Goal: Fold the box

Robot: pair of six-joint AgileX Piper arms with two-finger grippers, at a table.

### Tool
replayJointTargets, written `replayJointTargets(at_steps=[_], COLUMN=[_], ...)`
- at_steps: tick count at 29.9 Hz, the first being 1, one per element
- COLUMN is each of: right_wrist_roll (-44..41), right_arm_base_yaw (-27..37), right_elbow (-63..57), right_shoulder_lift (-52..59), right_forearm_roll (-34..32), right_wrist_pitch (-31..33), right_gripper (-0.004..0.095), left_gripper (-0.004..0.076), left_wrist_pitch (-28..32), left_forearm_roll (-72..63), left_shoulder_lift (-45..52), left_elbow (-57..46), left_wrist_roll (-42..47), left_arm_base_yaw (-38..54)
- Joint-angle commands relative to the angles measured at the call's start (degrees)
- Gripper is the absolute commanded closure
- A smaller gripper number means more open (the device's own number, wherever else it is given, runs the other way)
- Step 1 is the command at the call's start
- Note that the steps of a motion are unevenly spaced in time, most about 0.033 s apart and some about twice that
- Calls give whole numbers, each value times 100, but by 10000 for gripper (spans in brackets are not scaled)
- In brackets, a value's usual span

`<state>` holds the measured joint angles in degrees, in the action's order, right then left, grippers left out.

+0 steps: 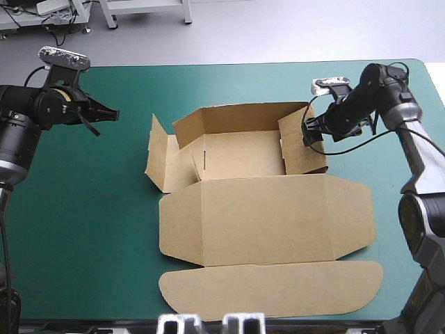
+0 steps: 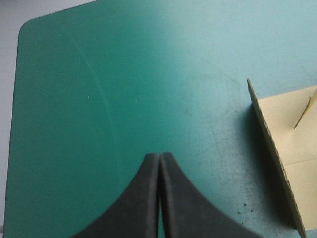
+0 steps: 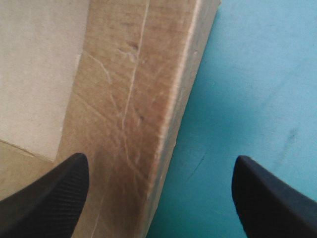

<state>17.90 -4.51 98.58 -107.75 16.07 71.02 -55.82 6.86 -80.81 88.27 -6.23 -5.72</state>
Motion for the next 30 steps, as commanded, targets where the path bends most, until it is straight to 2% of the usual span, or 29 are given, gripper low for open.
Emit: replayJointTargets(at_steps=[1,3,5,8,12,13,17,23,30], right_wrist_roll=[47,59,59,59,112,126,294,633,1028], right_arm_base_yaw=[-91,-226,-346,-433,-422,-411,-378,228,892], right_elbow=[122,122,135,157,397,497,856,927,927], right_shoulder_lift=[-9,-145,-258,-290,-280,-280,-167,255,827], right_forearm_roll=[145,24,-123,-175,-203,-175,10,1039,1663], right_wrist_pitch=[53,46,46,3,50,50,50,59,59], right_gripper=[178,222,309,515,874,927,928,928,928], left_gripper=[734,734,734,734,734,734,734,734,734], left_wrist_pitch=[60,16,7,-40,-80,-69,-126,-249,-153], left_forearm_roll=[94,94,94,94,117,117,359,1574,1350], left_shoulder_lift=[216,192,180,171,171,171,171,171,86], left_elbow=[155,155,155,155,155,155,155,155,155], left_wrist_roll=[106,106,106,106,106,106,151,929,1113], left_arm_base_yaw=[-12,-12,-12,-12,-12,-12,-12,-12,279])
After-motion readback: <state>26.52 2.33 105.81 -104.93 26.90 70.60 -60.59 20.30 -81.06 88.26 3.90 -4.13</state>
